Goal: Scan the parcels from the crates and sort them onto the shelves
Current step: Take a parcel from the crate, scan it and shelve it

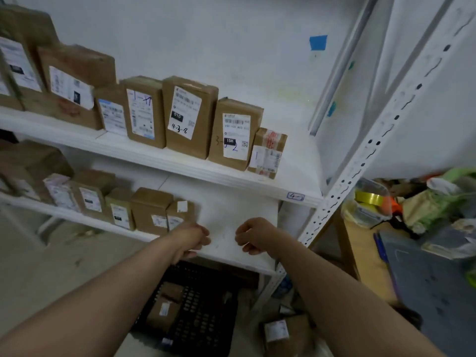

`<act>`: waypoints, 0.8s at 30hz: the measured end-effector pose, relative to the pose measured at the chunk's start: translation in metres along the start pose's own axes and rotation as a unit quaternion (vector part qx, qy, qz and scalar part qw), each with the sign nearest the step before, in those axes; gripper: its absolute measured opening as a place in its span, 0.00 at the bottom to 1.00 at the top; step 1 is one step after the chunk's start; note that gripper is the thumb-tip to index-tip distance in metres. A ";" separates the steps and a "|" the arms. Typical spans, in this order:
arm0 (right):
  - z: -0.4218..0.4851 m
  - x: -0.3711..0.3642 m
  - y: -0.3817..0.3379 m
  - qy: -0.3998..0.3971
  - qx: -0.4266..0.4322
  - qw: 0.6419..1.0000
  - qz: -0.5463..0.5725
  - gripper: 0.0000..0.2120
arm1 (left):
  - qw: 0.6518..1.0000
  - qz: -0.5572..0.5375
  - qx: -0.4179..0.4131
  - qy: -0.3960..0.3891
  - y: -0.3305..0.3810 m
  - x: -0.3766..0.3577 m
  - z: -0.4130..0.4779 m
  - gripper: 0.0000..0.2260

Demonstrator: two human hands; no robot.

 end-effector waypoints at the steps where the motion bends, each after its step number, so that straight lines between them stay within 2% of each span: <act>1: 0.005 -0.018 0.008 -0.021 -0.012 1.000 0.003 0.02 | 1.000 -0.010 0.014 0.003 -0.019 0.005 0.002 0.07; 3: 0.019 -0.054 0.028 -0.064 -0.047 0.997 0.004 0.02 | 0.998 -0.025 0.049 0.017 -0.057 0.014 0.002 0.06; 6: 0.041 -0.110 0.061 -0.140 -0.119 0.983 0.027 0.08 | 0.992 -0.021 0.118 0.027 -0.113 0.025 0.001 0.06; 8: 0.056 -0.141 0.077 -0.160 -0.137 0.977 0.016 0.09 | 0.987 -0.017 0.156 0.039 -0.146 0.032 0.002 0.07; 11: 0.085 -0.172 0.096 -0.178 -0.131 0.975 -0.016 0.06 | 0.979 -0.022 0.186 0.076 -0.185 0.044 0.019 0.04; 15: 0.133 -0.193 0.124 -0.160 -0.160 0.974 -0.021 0.05 | 0.977 -0.026 0.194 0.088 -0.218 0.047 0.049 0.01; 18: 0.155 -0.206 0.146 -0.150 -0.181 0.972 -0.022 0.08 | 0.969 -0.067 0.224 0.083 -0.248 0.039 0.064 0.02; 21: 0.187 -0.219 0.174 -0.134 -0.192 0.972 -0.030 0.04 | 0.964 -0.089 0.235 0.084 -0.283 0.031 0.086 0.03; 24: 0.222 -0.241 0.201 -0.140 -0.187 0.970 -0.066 0.05 | 0.963 -0.090 0.239 0.091 -0.318 0.025 0.114 0.04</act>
Point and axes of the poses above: each hand's wrist, its own z-axis towards the middle knuckle, its own x-axis out of the back of the hand, y = z × x, the point moved 8 cm from there along z, towards the middle knuckle, and after that the axes turned 4 degrees about -x, right-handed, at the moved point
